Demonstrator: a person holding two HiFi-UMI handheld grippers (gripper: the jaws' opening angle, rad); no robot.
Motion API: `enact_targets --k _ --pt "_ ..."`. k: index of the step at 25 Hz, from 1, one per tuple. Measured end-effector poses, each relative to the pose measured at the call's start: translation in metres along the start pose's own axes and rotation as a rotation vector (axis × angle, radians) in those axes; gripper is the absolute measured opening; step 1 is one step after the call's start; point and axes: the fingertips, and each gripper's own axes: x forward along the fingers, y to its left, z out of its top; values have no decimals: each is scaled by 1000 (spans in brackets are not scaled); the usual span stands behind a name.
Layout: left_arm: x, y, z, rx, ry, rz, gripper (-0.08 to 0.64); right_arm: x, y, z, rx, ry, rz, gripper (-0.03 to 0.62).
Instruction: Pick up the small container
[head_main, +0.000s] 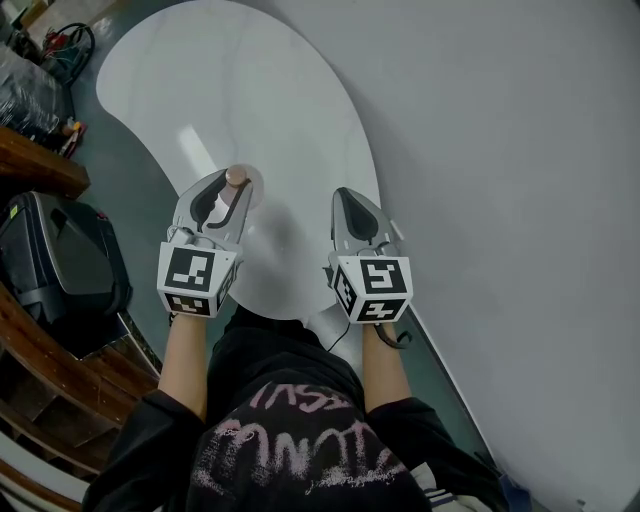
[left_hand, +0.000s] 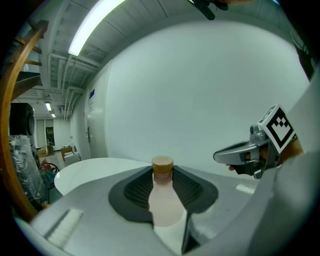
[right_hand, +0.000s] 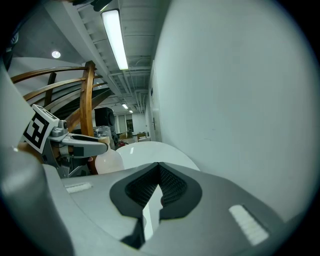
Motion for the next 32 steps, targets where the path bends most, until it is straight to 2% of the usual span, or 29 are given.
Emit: enact_targets --k 32 --pt "-42 -7 32 21 -61 74 125 -30 14 45 -33 -106 53 9"
